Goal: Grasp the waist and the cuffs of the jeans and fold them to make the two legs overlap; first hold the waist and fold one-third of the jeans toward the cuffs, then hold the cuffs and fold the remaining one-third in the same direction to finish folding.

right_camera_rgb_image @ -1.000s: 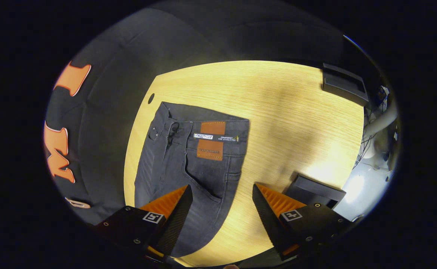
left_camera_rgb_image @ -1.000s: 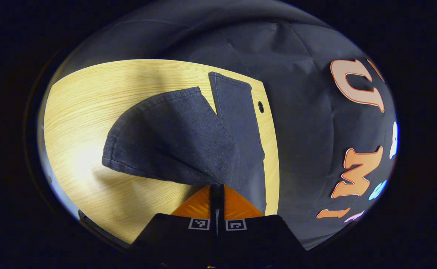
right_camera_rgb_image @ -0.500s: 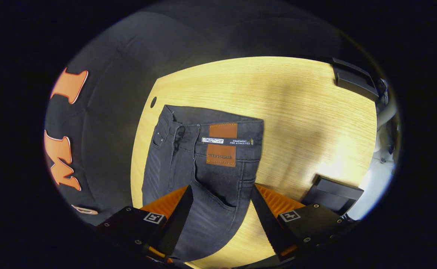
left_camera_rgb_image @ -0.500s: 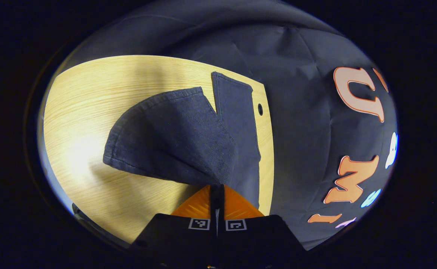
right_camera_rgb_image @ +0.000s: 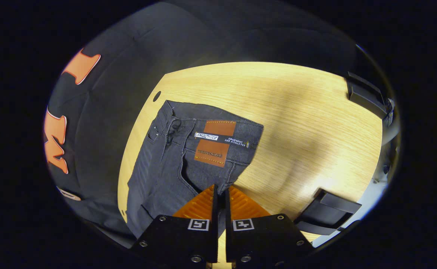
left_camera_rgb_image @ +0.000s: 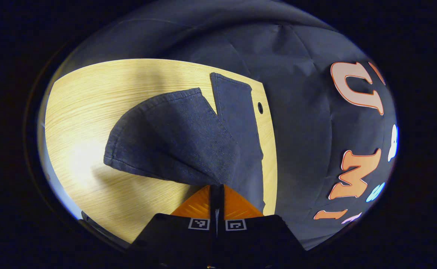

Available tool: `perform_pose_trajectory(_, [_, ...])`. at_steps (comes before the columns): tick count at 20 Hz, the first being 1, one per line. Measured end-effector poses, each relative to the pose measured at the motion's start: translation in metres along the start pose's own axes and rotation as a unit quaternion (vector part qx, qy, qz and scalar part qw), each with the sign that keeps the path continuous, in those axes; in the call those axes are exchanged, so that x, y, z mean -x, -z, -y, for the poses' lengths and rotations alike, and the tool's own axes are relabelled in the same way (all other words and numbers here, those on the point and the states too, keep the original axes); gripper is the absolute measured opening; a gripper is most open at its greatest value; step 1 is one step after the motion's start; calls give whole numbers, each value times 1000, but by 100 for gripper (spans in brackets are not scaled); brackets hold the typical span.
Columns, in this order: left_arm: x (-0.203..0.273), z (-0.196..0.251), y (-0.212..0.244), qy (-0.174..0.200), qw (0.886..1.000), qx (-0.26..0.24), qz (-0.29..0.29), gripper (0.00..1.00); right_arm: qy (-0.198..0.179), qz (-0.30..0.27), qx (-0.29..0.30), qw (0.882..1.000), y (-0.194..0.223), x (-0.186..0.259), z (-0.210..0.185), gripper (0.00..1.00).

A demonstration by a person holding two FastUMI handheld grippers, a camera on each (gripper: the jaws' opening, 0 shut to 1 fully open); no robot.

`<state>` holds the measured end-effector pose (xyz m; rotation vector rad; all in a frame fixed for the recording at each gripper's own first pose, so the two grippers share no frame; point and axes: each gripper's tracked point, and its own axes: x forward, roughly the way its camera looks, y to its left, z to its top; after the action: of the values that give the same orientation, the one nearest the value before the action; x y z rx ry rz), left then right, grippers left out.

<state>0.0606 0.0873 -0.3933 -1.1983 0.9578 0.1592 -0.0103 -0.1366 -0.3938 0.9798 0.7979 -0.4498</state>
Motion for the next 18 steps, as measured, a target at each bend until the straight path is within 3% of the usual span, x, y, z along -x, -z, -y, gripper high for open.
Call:
perform_pose_trajectory(2, [-1, 1, -4, 3, 1000, -4, 2, 1, -15, 3, -25, 1000, -4, 8, -1, 8])
perform_pose_trajectory(3, [1, 3, -5, 6, 1000, -4, -1, 1, -25, 8, -25, 999, -3, 4, -7, 0])
perform_pose_trajectory(11, [25, 18, -3, 8, 1000, -29, -6, 1, -69, 18, 5, 997, -19, 43, -58, 0])
perform_pose_trajectory(18, [47, 36, -14, -80, 994, -63, -36, 1, -111, 19, 27, 993, -47, 50, -137, 0])
